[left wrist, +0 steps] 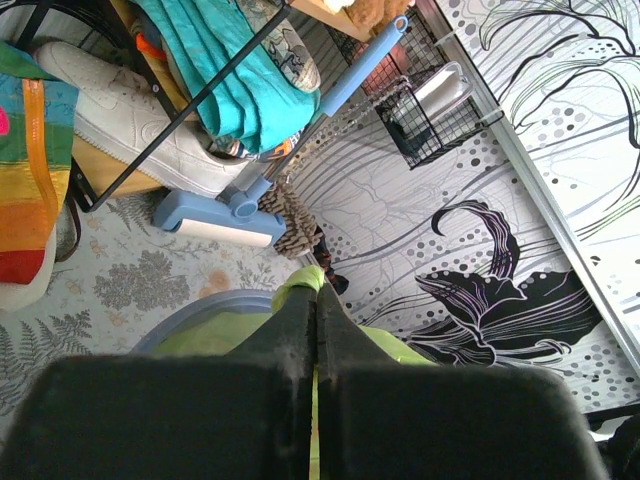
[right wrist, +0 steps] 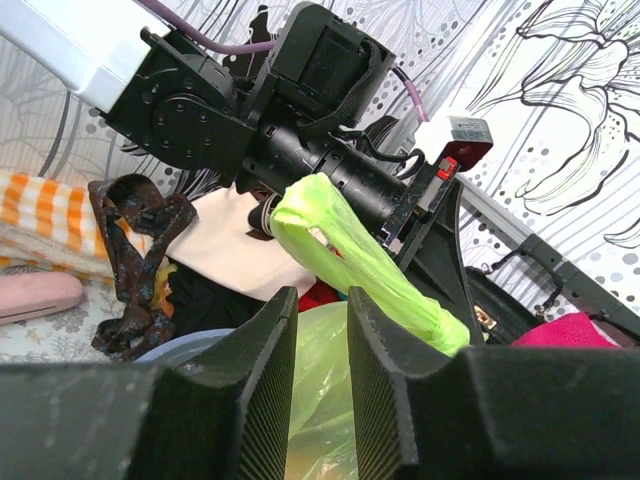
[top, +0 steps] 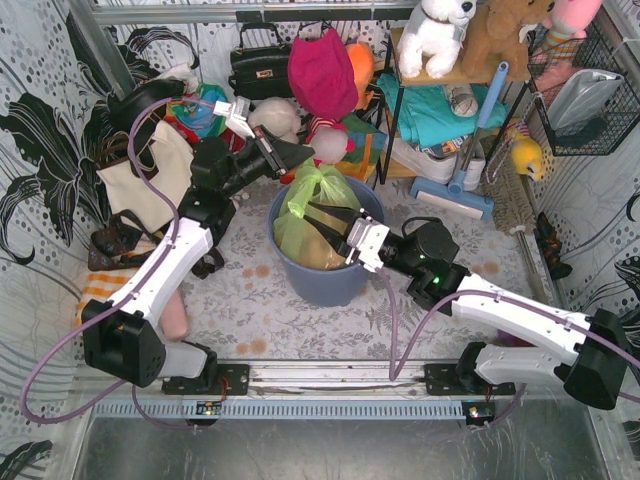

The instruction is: Tie the trash bag

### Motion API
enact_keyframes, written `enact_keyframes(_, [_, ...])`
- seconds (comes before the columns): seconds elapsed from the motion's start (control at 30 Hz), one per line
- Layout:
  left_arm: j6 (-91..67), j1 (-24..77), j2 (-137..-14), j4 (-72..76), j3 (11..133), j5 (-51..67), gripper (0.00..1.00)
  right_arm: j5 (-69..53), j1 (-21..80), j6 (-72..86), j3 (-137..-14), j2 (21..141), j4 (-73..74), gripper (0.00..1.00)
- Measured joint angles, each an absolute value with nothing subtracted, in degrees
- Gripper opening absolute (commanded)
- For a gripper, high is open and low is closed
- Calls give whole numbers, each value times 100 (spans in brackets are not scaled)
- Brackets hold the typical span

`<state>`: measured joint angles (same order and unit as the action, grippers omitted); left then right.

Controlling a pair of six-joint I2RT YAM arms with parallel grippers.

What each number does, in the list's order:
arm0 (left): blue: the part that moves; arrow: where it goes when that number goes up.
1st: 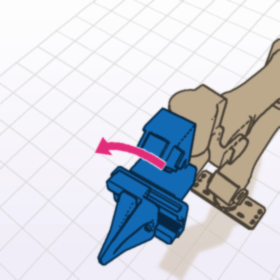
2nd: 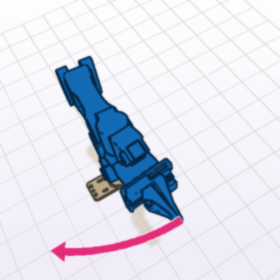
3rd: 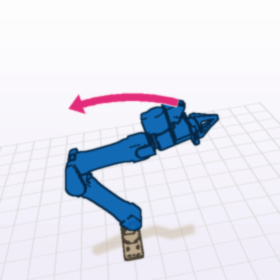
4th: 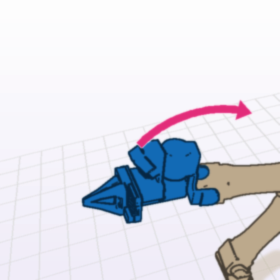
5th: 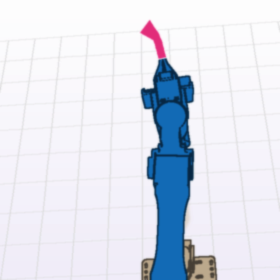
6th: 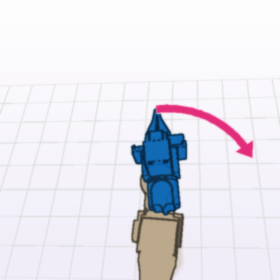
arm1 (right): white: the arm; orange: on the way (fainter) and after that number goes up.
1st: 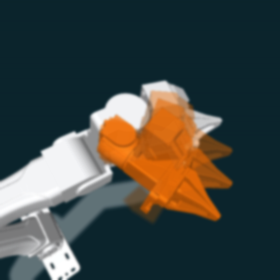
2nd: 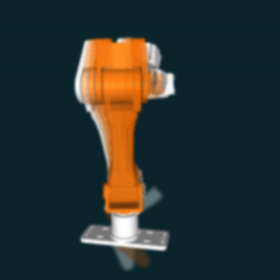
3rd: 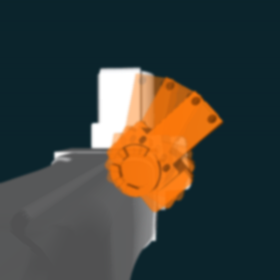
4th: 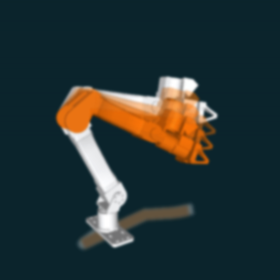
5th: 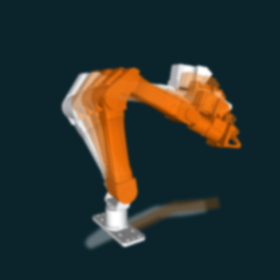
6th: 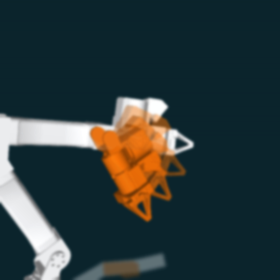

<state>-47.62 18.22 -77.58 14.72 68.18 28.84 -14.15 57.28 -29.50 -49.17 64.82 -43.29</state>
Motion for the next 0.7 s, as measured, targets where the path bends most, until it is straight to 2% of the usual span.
enact_keyframes(0.13, [-4790,1822,-7712,1455,6783,2915,0,-1409,5749,-3179,-4995,6534,-4335,34])
enact_keyframes(0.3, [-4818,1822,-7682,1448,6761,2919,0,-1411,5830,-3522,-5196,6678,-4335,33])
enact_keyframes(0.7, [-4810,1828,-7415,1011,6770,2910,0,-1409,5986,-4283,-5859,7122,-3986,8])
